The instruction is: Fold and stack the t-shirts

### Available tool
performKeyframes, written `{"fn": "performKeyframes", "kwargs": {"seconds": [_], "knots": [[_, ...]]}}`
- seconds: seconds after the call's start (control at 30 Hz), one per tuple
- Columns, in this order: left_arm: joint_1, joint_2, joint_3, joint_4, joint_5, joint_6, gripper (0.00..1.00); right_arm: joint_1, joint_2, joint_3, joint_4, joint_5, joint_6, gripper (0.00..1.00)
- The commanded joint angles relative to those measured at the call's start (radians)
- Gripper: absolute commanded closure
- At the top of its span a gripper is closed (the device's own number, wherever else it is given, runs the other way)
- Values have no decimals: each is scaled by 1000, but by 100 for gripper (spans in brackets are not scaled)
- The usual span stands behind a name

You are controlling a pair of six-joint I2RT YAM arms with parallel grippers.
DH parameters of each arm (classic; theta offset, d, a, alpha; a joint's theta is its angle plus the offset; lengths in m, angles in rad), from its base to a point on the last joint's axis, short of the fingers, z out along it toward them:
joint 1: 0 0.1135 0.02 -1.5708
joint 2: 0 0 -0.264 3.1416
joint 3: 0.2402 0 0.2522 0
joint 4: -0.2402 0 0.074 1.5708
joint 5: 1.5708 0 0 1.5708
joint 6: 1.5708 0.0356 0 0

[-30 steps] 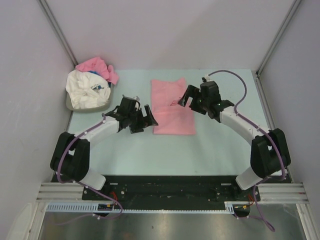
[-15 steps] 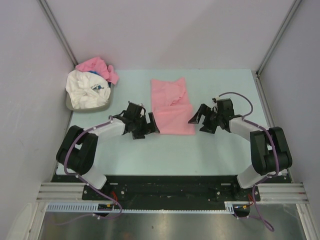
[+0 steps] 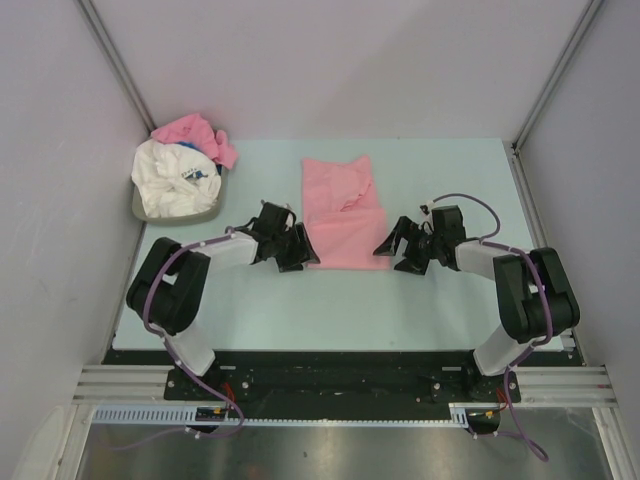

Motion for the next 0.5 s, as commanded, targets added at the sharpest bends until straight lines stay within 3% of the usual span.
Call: {"fn": "performKeyframes", "kwargs": {"seconds": [0.0,0.13,0.3,0.37,0.47], "knots": [[-1,48,3,-1,-3,-13,42,3,25,-19,46,-13,1,3],[0,64,1,4,-20,-18,48,3,39,-28,61,-19,2,3],[0,70,-20,31,-57,-30,76,3,37,-42,64,-18,-1,4],[3,65,-34,38,-72,-38,99,3,33,-48,58,-13,-7,4],[14,56,-49,42,-71,-38,100,5,30,-62,52,-12,-11,4]]}}
